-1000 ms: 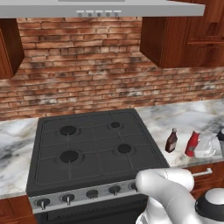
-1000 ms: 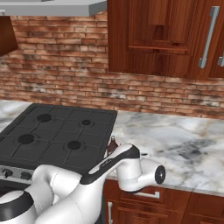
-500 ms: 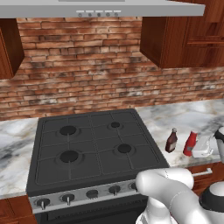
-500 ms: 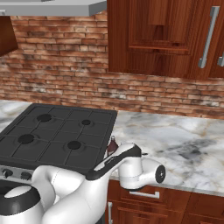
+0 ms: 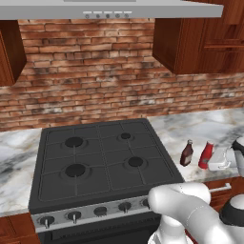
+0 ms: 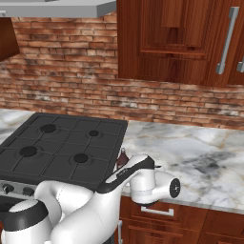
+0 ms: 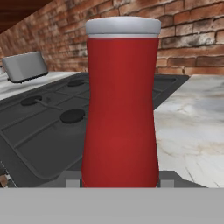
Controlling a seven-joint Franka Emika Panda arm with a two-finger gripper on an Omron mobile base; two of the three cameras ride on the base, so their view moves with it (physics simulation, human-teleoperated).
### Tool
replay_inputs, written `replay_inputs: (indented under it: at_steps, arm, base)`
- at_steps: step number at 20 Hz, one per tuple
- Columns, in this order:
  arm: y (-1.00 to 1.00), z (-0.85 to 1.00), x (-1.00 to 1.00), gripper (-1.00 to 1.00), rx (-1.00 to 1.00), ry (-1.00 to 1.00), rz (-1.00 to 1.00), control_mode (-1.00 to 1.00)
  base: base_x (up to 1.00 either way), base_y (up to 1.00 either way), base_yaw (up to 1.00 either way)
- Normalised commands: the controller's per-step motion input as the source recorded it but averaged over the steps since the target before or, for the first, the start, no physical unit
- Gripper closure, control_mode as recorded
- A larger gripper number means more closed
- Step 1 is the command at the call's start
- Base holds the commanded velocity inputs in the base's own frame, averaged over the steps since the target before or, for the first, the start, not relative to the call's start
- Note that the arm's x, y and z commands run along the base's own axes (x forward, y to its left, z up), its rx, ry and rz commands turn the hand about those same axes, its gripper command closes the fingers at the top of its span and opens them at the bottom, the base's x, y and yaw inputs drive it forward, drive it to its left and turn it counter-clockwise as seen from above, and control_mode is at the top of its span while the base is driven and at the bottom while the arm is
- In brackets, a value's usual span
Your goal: Take 2 condiments from the cabinet and move them on the counter near the stove.Make sure the condiments are lined up with each other, next to each other.
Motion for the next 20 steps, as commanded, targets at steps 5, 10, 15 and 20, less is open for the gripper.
replay_inputs:
  at_steps: [5, 10, 15, 20]
  arm:
    - [0.04, 0.0, 0.07, 1.0, 0.0, 0.0, 0.0, -1.0]
    - [0.02, 0.0, 0.03, 1.0, 0.0, 0.0, 0.0, -1.0]
    - [0.06, -0.01, 0.04, 1.0, 0.0, 0.0, 0.0, -1.0]
    - [0.09, -0.03, 0.05, 1.0, 0.0, 0.0, 0.0, -1.0]
  base:
    - [0.0, 0.0, 0.0]
    - [0.0, 0.0, 0.0]
    - [0.0, 0.0, 0.0]
    - [0.0, 0.0, 0.0]
